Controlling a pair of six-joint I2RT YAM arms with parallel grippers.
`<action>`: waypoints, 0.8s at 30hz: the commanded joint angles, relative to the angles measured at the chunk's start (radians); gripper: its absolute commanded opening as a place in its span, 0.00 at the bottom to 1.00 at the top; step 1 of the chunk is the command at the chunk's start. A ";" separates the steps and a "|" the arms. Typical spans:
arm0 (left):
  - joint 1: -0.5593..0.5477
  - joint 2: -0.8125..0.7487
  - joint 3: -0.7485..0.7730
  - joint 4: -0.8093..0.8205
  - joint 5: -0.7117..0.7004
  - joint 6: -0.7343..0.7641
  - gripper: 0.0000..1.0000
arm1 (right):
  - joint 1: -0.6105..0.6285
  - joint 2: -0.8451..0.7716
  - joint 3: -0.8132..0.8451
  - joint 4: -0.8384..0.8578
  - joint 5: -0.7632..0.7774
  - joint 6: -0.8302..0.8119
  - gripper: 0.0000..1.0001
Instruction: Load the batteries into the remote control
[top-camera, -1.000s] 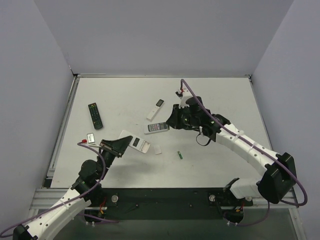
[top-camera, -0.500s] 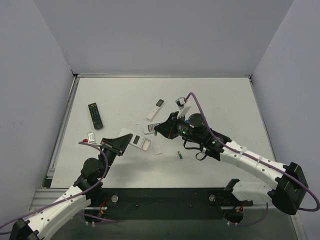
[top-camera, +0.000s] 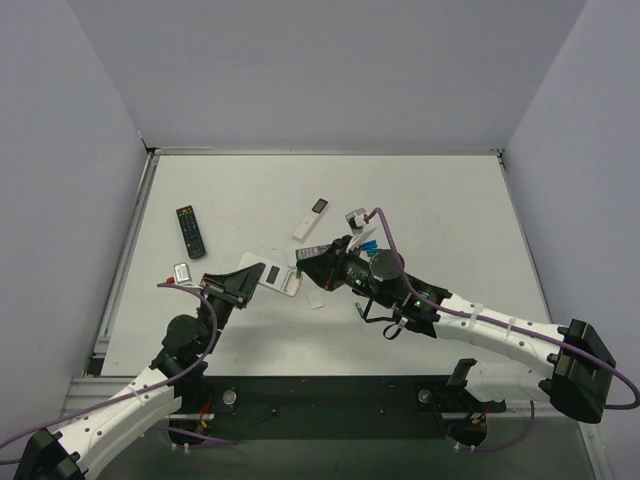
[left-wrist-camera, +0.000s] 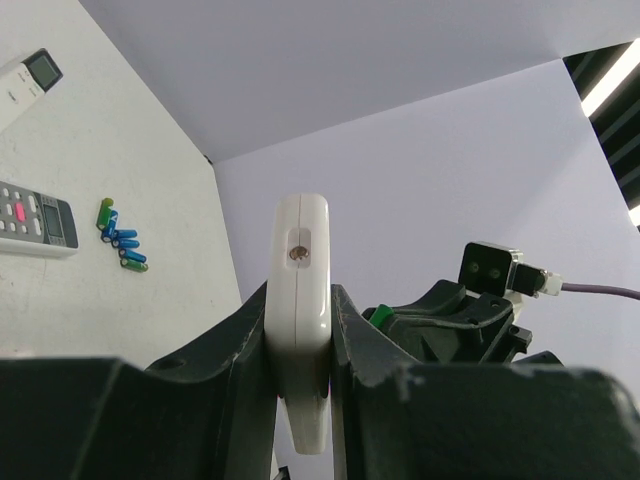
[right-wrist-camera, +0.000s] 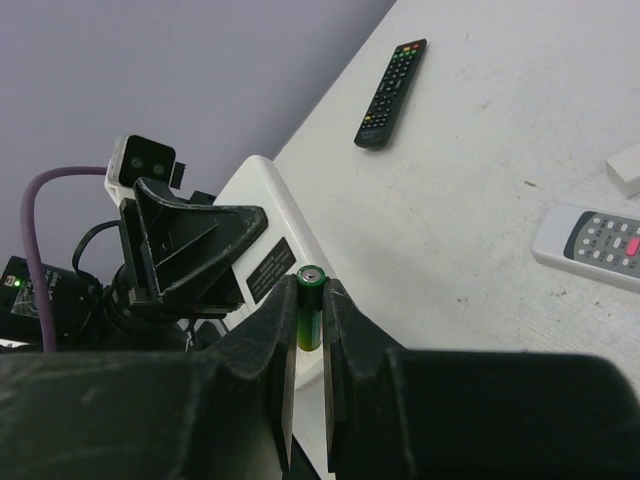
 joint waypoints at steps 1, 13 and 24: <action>0.003 0.024 -0.128 0.108 -0.019 -0.025 0.00 | 0.025 -0.005 0.004 0.128 0.051 0.002 0.00; 0.002 0.056 -0.142 0.177 -0.014 -0.080 0.00 | 0.063 0.030 -0.010 0.145 0.111 -0.032 0.00; -0.010 0.053 -0.140 0.186 -0.022 -0.129 0.00 | 0.086 0.057 -0.034 0.220 0.131 -0.053 0.00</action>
